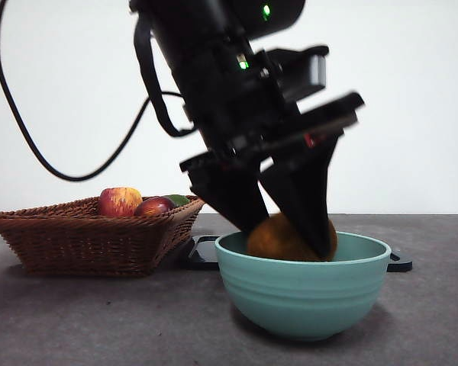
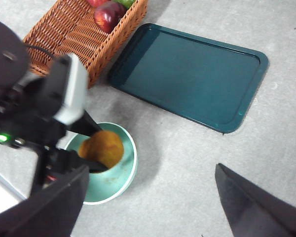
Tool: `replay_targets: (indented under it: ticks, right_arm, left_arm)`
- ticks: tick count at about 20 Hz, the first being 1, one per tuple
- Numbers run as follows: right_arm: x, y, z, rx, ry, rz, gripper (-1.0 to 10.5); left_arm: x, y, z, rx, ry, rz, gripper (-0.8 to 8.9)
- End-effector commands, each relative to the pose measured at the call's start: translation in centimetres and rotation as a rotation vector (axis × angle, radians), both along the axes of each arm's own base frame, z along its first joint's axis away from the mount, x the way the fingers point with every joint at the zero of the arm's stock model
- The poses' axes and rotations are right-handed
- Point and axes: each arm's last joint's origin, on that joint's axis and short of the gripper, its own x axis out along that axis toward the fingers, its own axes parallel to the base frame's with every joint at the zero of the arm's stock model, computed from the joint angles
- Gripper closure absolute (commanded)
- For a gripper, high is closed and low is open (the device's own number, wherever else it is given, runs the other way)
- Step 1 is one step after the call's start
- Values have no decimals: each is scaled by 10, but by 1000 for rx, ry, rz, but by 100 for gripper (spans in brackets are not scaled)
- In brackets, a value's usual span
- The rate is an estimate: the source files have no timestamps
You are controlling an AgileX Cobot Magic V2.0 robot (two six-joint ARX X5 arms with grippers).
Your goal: Pick up the wifruite, put it on the bowl, pick up the plate, put it on desk
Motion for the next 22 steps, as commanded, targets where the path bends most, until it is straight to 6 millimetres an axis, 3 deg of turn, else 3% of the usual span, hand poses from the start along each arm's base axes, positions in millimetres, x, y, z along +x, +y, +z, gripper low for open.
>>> replay_targets:
  ticks: [1,3,6,13,18,22]
  right_arm:
    - [0,1,6,0,-26,7,536]
    - [0,1,6,0,-26,7,536]
    - [0,1,6,0,-26,8,536]
    - [0,1,6,0,-25,8,536]
    - [0,1,6,0,-25,8,536]
    - [0,1,6,0,-25,8,536]
  left_arm:
    - [1,-10,-8,9,-10,-29,627]
    - [1,-12,-14,26,2,-31,616]
    - [0,-13,-17,33,9,-33,491]
    - [-5,-16,-6,4,7,-23,467]
    - [-13,-2,39,-81,-49,-18,469]
    - [-15,29,91,-209,-131,40,469]
